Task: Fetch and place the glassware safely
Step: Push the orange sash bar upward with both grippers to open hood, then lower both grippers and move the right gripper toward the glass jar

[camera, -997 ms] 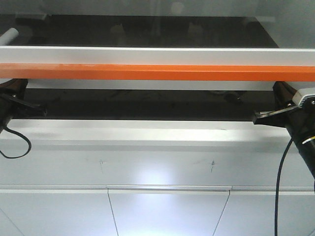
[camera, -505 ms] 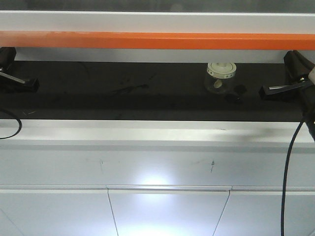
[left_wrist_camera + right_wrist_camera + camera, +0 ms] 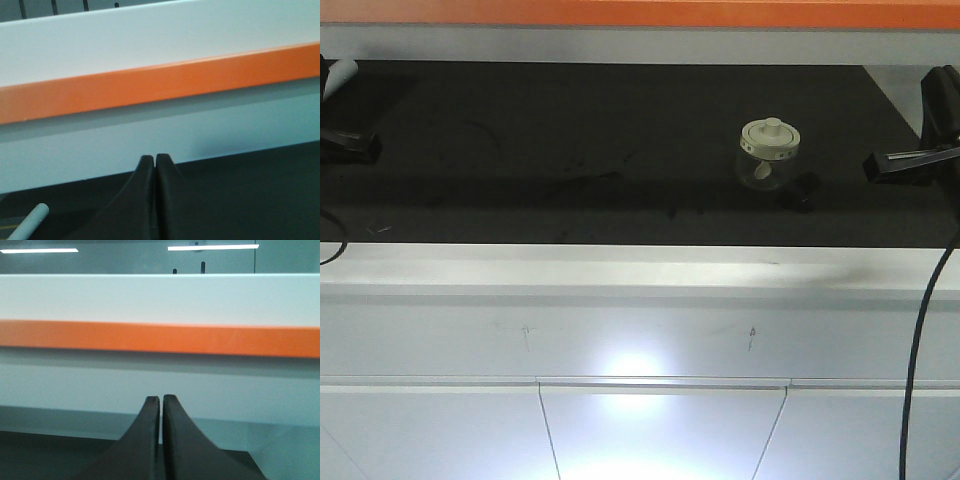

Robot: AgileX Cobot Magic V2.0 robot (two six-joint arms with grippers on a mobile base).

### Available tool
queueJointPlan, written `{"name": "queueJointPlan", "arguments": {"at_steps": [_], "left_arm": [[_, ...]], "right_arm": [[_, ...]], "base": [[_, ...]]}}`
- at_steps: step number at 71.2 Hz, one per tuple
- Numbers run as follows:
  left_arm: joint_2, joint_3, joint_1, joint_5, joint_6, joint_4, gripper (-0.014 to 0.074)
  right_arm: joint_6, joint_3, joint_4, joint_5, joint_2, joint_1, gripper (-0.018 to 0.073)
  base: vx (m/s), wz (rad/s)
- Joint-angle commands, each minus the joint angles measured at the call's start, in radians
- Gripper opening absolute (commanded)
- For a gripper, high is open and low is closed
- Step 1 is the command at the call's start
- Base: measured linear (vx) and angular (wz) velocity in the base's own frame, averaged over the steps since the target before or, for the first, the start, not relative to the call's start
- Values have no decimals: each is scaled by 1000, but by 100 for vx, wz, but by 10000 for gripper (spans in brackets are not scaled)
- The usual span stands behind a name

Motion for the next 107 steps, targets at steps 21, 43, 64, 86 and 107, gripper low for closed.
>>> {"name": "queueJointPlan", "arguments": {"at_steps": [21,43,64,86,107], "left_arm": [[-78,-31,0,1,-9,-10,-1],[-175,-27,0,146,-29,-10,-1],[-324,67,0,203,-225,134,-1],[-559,281,0,242,-499,440,-1],[-772,439,0,351,-560,460,-1]], "right_arm": [[22,-29,-29,-42,-43,-5,-3],[74,-23,-83,85,-111,-5,-3],[166,-23,-159,273,-246,-5,-3],[407,-23,-390,425,-328,-5,-3],[485,-22,-498,597,-421,-5,-3]], "base": [[0,0],[0,0],[0,0],[0,0],[0,0]]}}
